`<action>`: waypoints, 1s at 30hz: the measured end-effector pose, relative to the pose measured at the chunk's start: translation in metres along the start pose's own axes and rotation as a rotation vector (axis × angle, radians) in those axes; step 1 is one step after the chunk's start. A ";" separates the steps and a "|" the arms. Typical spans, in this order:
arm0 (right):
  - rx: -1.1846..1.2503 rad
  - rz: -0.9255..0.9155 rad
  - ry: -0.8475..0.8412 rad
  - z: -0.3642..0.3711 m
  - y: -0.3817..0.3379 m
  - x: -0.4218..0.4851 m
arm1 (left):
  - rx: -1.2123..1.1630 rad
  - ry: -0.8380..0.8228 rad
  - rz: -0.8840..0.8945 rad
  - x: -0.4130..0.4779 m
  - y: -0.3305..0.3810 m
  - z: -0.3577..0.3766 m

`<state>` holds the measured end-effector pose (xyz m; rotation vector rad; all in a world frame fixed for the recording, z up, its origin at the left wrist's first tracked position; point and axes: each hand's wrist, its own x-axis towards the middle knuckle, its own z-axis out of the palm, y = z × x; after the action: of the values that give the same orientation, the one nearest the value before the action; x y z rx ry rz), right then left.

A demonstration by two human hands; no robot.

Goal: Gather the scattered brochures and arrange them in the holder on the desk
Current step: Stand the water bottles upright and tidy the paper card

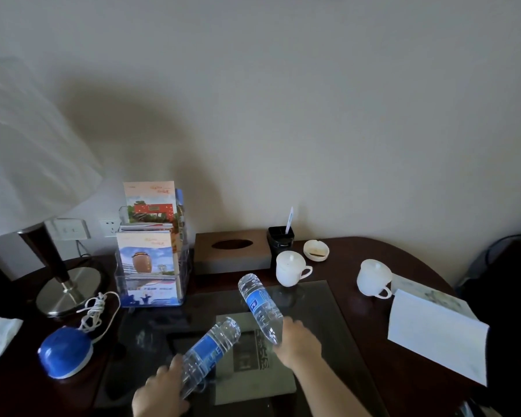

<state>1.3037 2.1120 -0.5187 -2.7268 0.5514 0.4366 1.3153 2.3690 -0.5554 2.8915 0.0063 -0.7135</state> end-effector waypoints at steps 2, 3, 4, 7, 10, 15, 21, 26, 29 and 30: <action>0.034 0.039 -0.003 0.019 0.002 0.009 | -0.082 -0.018 0.012 0.006 -0.007 0.003; 0.050 0.056 -0.003 0.026 0.002 0.013 | -0.117 -0.024 0.014 0.007 -0.009 0.004; 0.069 0.074 -0.004 0.032 0.003 0.017 | -0.147 -0.025 0.020 0.009 -0.011 0.004; 0.145 0.135 -0.006 0.044 0.003 0.026 | -0.269 -0.005 0.041 0.015 -0.016 0.000; 0.191 0.149 0.001 0.048 0.004 0.032 | -0.380 -0.004 0.076 0.027 -0.030 -0.001; 0.234 0.139 -0.035 0.032 0.000 0.035 | -0.407 -0.012 0.091 0.047 -0.039 -0.037; 0.251 0.073 0.048 -0.025 -0.021 0.039 | -0.323 0.041 0.164 0.047 -0.010 -0.109; 0.294 0.003 0.183 -0.076 -0.043 0.060 | -0.490 0.193 0.153 0.054 0.046 -0.145; 0.334 -0.038 0.256 -0.092 -0.054 0.080 | -0.608 0.253 0.114 0.063 0.074 -0.140; 0.356 -0.050 0.278 -0.093 -0.057 0.087 | -0.669 0.268 0.117 0.067 0.081 -0.135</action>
<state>1.4259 2.1000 -0.4515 -2.4598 0.5666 -0.0548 1.4407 2.3084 -0.4560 2.2916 0.0891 -0.2286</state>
